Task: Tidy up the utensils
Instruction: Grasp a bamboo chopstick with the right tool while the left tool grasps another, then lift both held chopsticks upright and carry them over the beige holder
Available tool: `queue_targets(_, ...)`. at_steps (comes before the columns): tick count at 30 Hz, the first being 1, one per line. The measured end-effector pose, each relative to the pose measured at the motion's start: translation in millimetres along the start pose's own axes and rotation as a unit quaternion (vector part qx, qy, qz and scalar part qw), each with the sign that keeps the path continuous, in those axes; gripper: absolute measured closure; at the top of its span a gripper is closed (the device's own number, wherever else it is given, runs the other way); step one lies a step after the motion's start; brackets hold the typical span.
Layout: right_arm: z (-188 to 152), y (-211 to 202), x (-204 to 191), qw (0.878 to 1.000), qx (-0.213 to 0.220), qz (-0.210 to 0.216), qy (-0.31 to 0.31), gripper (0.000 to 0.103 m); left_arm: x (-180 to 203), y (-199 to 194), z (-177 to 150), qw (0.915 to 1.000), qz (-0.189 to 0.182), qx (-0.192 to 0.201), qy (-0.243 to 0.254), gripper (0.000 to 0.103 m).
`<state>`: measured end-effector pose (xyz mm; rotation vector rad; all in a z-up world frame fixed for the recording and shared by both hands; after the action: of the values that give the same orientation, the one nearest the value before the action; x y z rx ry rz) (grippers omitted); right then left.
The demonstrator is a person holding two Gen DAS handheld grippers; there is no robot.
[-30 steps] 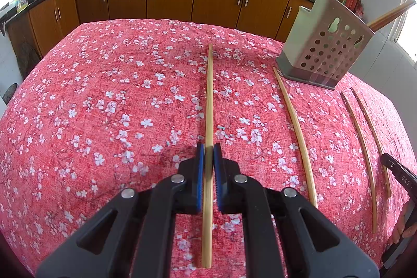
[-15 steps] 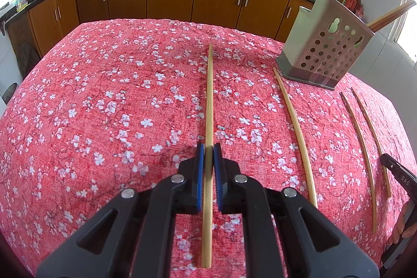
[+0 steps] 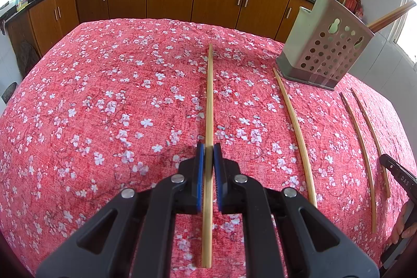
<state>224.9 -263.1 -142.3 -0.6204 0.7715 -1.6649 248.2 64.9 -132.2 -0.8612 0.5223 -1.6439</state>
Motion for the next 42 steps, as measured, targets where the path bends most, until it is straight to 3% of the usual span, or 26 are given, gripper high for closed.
queue_targets(12,0.1,-0.3,-1.6,1.0,-0.001,0.001,0.001,0.094,-0.5,-0.1,-0.2,1.0,0.001,0.0,0.001,0.093)
queue_targets(29,-17.6,-21.5,5.9,1.0,-0.005,0.003,0.005,0.095,12.7,-21.3,-28.0,0.9986,0.022,-0.015,0.046,0.095)
queue_targets(35,4.5,-62.9,18.5,0.998,0.061,0.007,0.025,0.095,18.5,-61.3,-8.2,0.9979,0.001,0.042,0.048,0.095)
queue_targets(42,37.8,-117.1,28.2,0.986,0.154,0.018,0.055,0.095,36.0,-123.1,32.1,0.9883,-0.035,0.141,0.048,0.095)
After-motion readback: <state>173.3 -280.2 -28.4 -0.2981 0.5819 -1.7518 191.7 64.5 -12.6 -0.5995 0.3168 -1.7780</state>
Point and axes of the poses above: each gripper's, at about its wrist camera, not at the fingertips, and y roughly the way its jaws point, x to its right, z to its top, the point moved 4 cm from there along y, roughly the way its jaws point, and after that the axes turned 10 degrees about -z, right-handed, at the moved point
